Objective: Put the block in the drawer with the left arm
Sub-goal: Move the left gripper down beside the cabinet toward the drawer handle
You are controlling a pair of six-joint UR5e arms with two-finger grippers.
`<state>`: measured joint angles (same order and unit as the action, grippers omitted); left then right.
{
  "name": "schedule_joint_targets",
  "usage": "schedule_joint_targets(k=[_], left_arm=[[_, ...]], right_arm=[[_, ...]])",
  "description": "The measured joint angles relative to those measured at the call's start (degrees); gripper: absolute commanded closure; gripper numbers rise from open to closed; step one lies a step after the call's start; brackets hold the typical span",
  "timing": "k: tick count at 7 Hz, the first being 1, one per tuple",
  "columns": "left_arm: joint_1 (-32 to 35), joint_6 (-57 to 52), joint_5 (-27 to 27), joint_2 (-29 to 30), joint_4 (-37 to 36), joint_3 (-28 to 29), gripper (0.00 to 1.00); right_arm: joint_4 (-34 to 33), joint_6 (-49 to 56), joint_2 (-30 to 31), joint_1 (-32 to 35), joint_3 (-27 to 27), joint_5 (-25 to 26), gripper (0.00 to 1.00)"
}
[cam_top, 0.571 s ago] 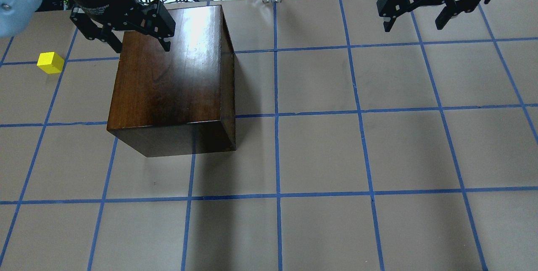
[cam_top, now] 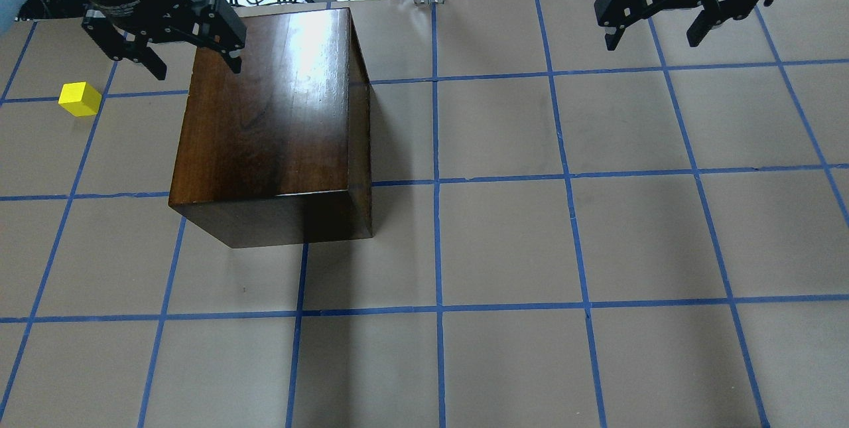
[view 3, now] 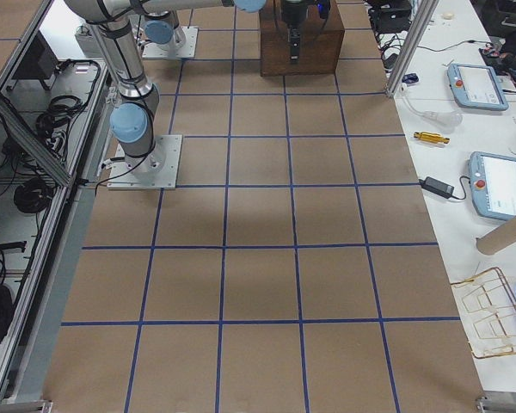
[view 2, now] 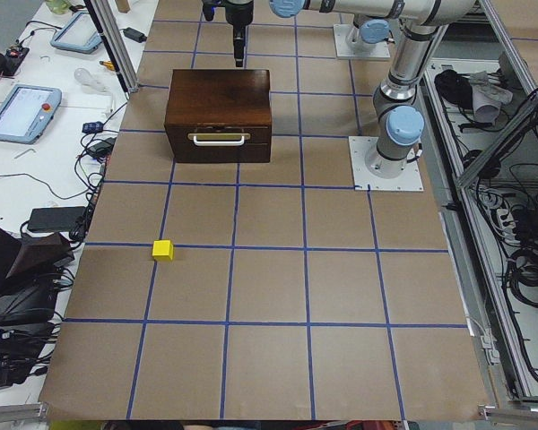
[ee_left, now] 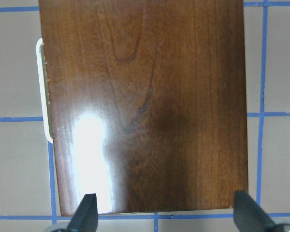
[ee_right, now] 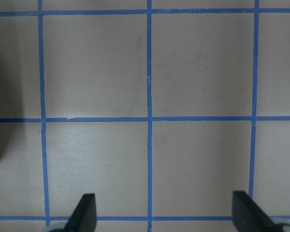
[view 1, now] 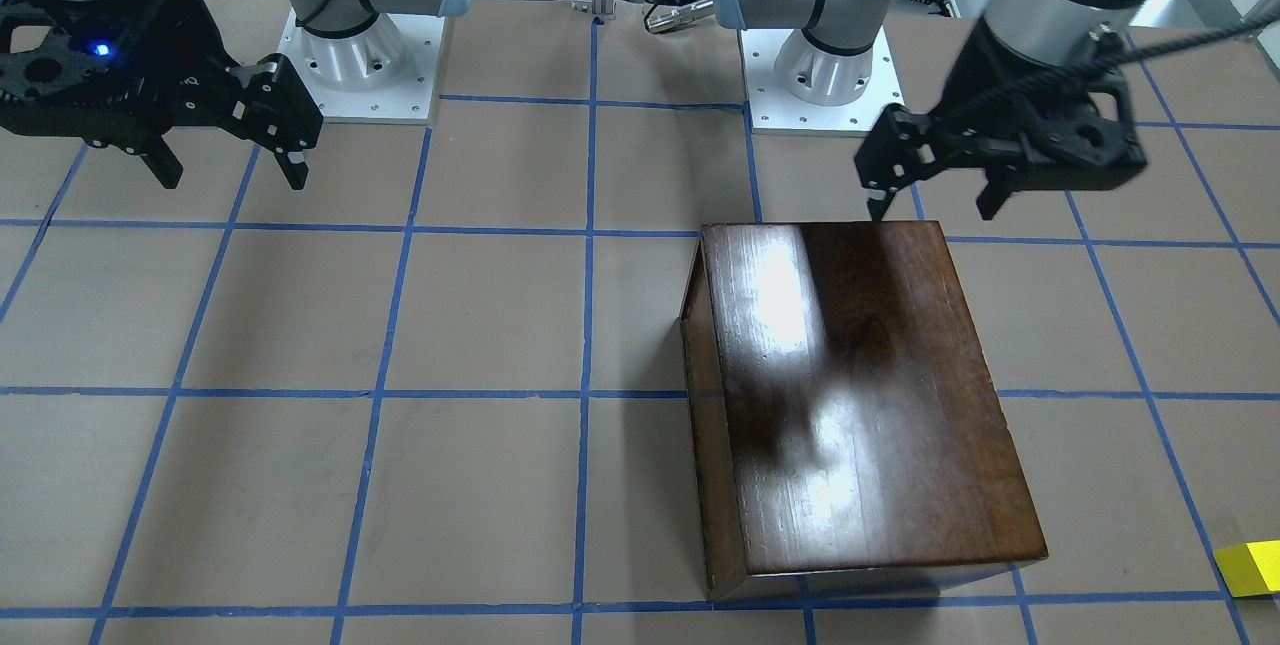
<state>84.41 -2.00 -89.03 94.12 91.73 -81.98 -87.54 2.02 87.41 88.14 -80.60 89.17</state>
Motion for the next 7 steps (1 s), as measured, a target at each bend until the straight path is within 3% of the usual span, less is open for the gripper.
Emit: schedule_joint_targets(k=[4, 7], left_arm=[[-14.4, -11.4, 6.0, 6.9, -0.5, -1.0, 0.0], [-18.2, -18.6, 9.6, 13.6, -4.4, -2.0, 0.0]], right_arm=[[0.0, 0.0, 0.0, 0.0, 0.0, 0.0, 0.0], [0.0, 0.0, 0.0, 0.0, 0.0, 0.0, 0.0]])
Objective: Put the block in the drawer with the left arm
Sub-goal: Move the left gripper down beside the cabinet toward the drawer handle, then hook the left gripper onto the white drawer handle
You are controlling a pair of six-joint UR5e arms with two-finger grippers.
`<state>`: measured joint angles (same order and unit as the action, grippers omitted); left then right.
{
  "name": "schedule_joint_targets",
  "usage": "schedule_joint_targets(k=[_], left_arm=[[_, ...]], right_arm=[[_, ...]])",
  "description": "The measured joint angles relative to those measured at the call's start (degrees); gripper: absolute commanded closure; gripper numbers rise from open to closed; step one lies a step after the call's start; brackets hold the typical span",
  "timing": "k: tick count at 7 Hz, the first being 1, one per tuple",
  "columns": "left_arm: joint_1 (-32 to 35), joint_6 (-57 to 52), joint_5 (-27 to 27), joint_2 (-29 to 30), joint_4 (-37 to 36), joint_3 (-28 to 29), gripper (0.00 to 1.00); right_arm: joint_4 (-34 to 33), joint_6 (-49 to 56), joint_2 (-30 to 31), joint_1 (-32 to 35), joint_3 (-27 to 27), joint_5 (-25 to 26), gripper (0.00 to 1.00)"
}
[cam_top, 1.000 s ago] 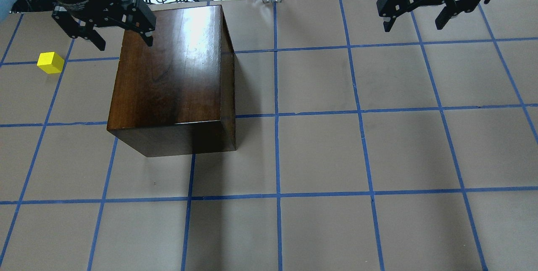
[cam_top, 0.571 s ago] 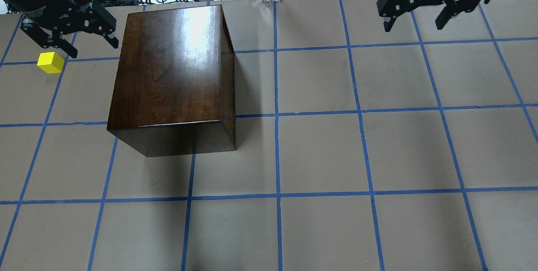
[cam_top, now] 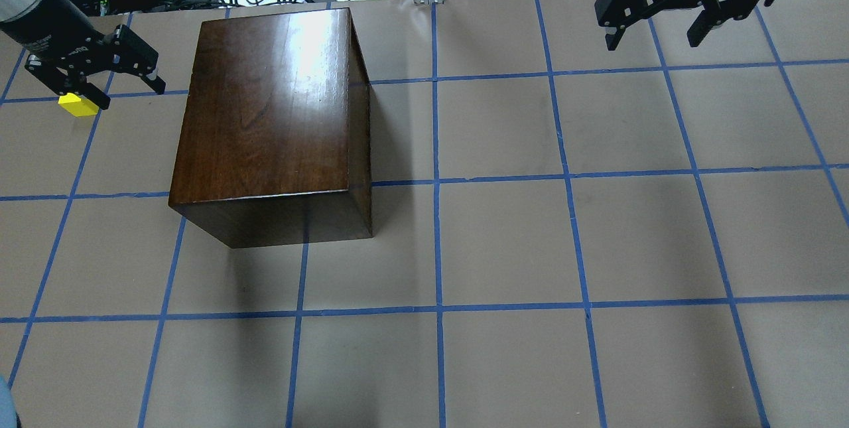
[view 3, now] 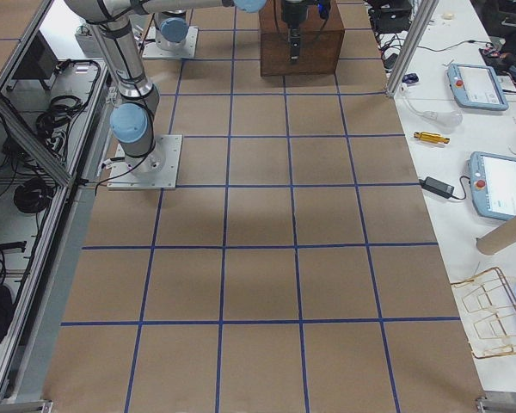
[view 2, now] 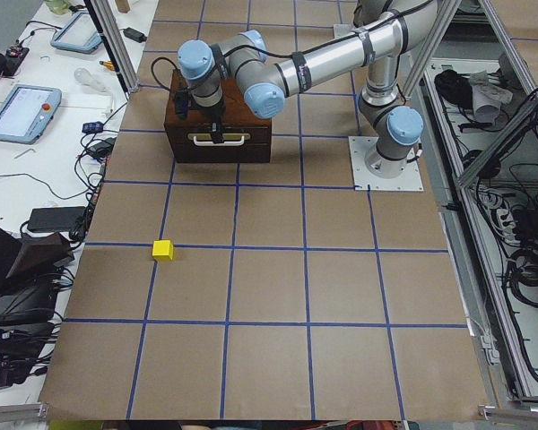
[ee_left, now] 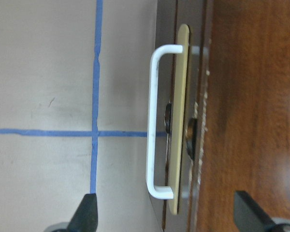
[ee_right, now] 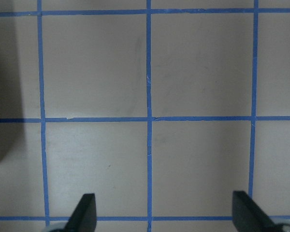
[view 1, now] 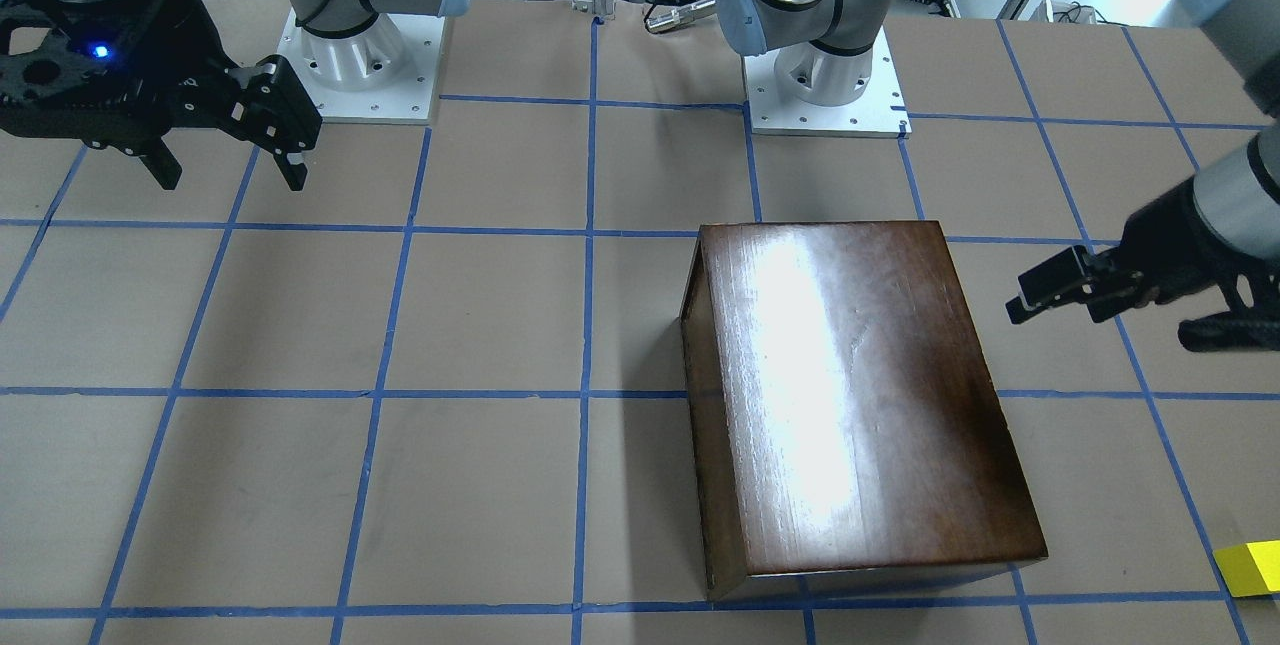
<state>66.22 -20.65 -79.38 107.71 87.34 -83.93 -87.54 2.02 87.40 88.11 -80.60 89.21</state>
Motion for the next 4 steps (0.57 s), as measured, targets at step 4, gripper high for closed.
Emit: schedule_joint_targets(k=[4], left_arm=[[-2.8, -2.3, 2.2, 2.9, -4.9, -3.8, 0.0]], right_arm=[[0.0, 0.0, 0.0, 0.0, 0.0, -0.1, 0.0]])
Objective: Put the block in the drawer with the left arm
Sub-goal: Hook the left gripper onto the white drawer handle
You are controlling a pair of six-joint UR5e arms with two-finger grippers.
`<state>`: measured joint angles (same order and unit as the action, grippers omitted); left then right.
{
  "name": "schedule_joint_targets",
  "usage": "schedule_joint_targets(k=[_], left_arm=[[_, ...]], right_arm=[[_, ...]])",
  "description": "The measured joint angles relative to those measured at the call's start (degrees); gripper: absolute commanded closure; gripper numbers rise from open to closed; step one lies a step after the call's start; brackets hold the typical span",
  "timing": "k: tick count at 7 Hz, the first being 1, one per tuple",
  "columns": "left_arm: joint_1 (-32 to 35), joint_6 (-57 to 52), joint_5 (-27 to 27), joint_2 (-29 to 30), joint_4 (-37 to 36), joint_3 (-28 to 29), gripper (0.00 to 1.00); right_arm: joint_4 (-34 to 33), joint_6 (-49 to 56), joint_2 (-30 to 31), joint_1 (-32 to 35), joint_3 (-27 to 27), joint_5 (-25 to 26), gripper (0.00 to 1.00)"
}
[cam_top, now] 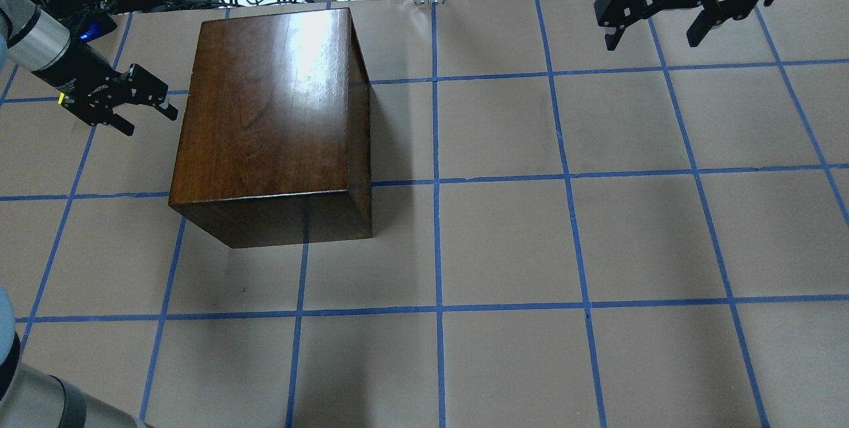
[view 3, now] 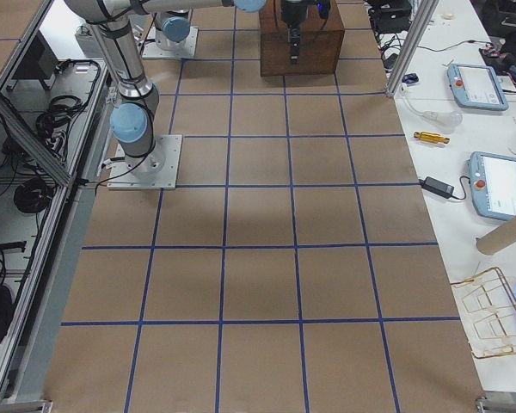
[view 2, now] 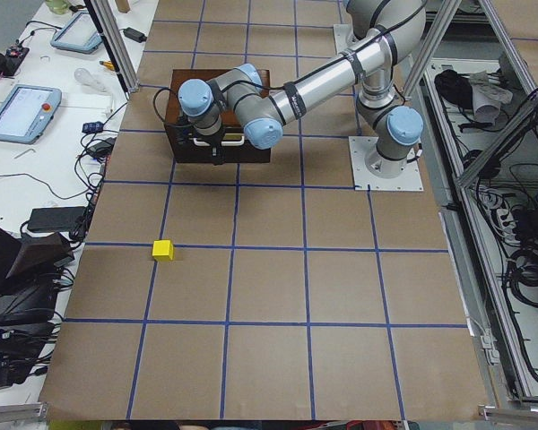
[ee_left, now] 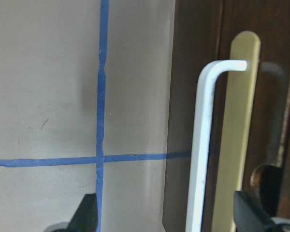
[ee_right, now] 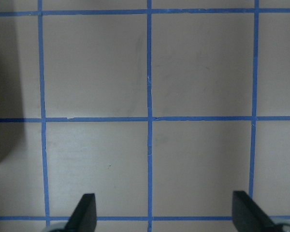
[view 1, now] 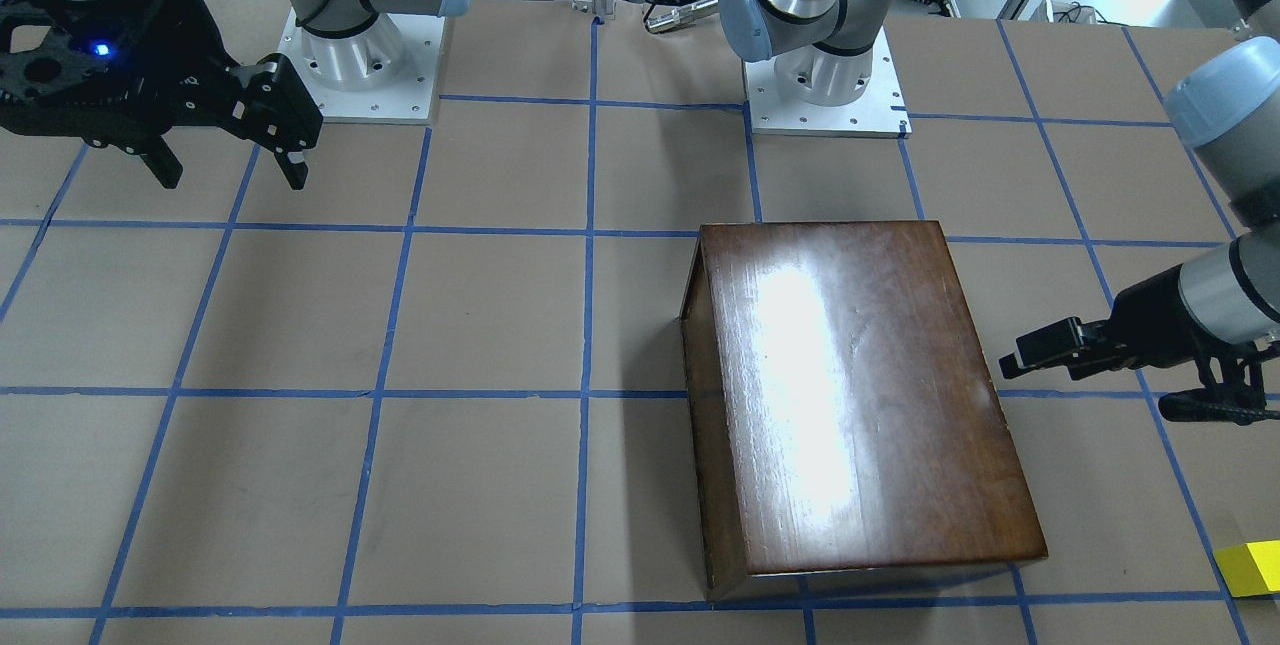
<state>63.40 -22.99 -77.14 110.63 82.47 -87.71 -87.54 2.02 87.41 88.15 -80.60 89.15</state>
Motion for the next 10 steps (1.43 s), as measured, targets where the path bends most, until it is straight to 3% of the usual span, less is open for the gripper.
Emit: schedule_joint_targets(k=[5, 10], left_arm=[[-0.1, -1.7, 3.6, 2.0, -1.6, -1.0, 0.0], [-0.1, -2.7, 3.9, 2.5, -5.7, -3.9, 0.0]], right_arm=[[0.0, 0.0, 0.0, 0.0, 0.0, 0.0, 0.0], [0.0, 0.0, 0.0, 0.0, 0.0, 0.0, 0.0]])
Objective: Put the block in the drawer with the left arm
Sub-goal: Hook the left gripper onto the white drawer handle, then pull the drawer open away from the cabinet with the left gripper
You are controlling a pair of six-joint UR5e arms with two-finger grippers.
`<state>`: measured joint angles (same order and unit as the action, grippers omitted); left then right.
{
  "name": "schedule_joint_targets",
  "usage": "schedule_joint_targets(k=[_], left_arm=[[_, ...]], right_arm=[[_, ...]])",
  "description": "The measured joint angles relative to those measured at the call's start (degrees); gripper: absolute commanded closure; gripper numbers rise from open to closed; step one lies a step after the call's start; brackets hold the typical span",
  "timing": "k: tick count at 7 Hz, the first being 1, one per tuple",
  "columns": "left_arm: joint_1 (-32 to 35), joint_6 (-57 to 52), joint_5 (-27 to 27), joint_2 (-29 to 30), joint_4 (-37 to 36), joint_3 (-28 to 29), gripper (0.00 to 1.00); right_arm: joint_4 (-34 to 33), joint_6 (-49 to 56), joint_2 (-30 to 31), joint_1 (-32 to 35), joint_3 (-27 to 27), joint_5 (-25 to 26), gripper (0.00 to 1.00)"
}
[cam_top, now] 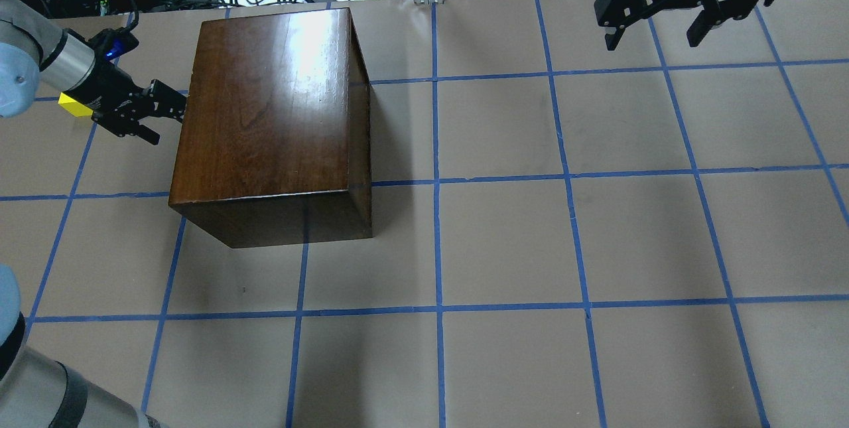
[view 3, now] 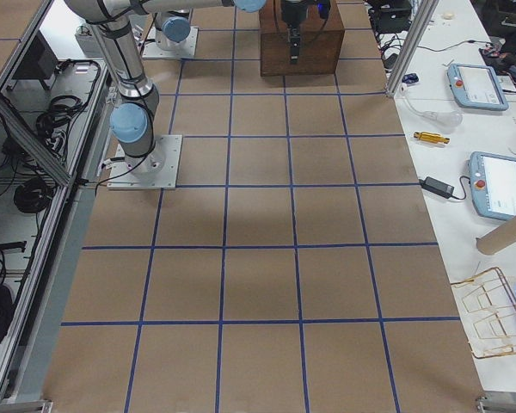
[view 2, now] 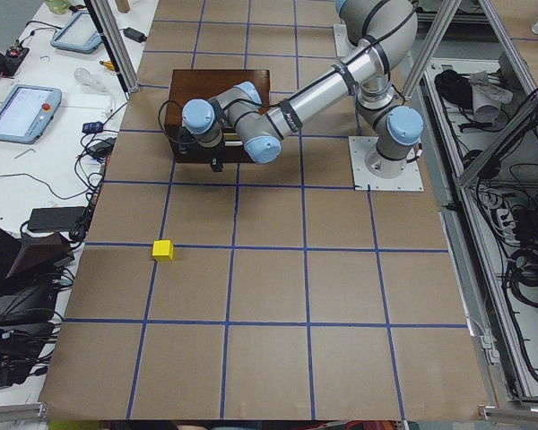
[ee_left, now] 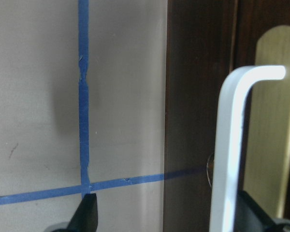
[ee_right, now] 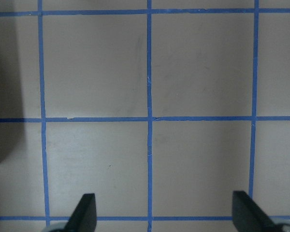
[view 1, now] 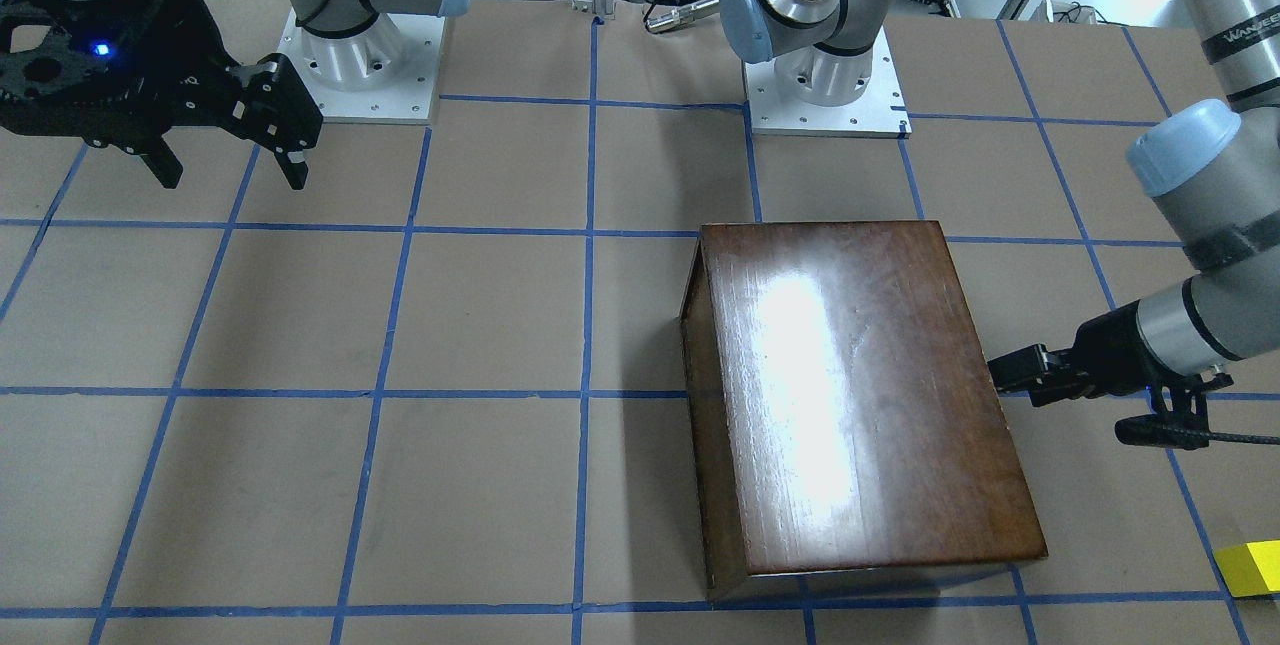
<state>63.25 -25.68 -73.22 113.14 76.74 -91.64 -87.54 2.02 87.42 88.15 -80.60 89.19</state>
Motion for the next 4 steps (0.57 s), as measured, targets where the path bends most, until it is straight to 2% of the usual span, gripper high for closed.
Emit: schedule_joint_targets(k=[4], left_arm=[[-0.1, -0.3, 0.0, 0.1, -0.9, -0.7, 0.0]], right_arm=[[0.0, 0.0, 0.0, 0.0, 0.0, 0.0, 0.0]])
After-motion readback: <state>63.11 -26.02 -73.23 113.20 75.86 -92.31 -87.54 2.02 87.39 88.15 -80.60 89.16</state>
